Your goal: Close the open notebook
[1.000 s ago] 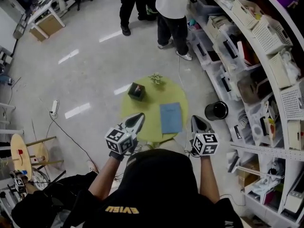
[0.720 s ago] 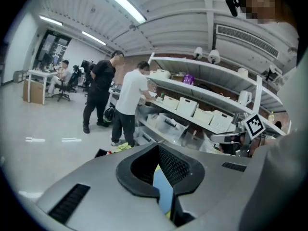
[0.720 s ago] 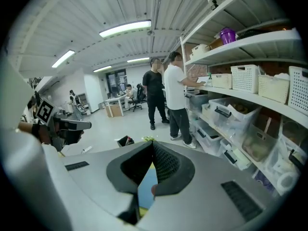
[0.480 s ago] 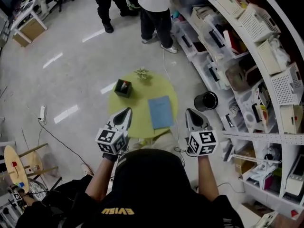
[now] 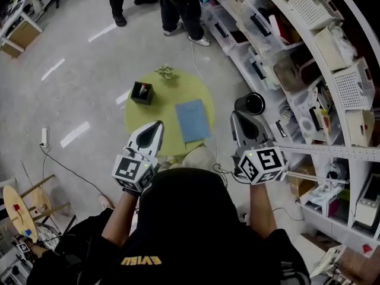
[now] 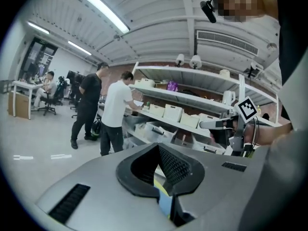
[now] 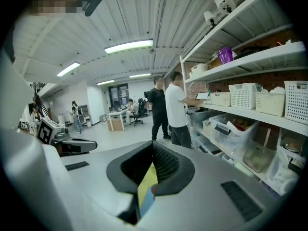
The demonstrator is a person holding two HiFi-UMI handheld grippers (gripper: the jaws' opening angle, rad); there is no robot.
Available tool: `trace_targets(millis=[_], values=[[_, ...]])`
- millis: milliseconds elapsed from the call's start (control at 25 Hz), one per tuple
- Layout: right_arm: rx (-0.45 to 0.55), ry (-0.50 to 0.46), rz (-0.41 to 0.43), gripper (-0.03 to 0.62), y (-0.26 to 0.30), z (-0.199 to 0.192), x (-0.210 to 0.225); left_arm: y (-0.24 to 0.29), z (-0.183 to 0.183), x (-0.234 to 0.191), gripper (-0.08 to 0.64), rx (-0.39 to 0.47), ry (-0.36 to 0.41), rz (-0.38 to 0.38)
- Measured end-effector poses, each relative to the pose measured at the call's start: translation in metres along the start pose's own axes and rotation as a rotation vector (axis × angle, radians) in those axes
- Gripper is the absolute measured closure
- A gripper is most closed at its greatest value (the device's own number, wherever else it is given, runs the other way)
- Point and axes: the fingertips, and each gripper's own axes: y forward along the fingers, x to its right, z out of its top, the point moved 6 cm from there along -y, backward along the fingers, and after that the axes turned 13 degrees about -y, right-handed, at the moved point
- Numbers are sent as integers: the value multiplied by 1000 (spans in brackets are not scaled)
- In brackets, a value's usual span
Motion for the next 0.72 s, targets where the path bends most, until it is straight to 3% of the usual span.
trace_targets(millis=[400,600,720], values=[[88,-47,6,592,-9,26,-2,-10,30,20,545,51,91,5],[51,-84,28,592,-8,24,-18,-30,17,16,545,-2,39,29],[70,-123,45,592,0,30,-13,-33,18,6,545,26,45,57]])
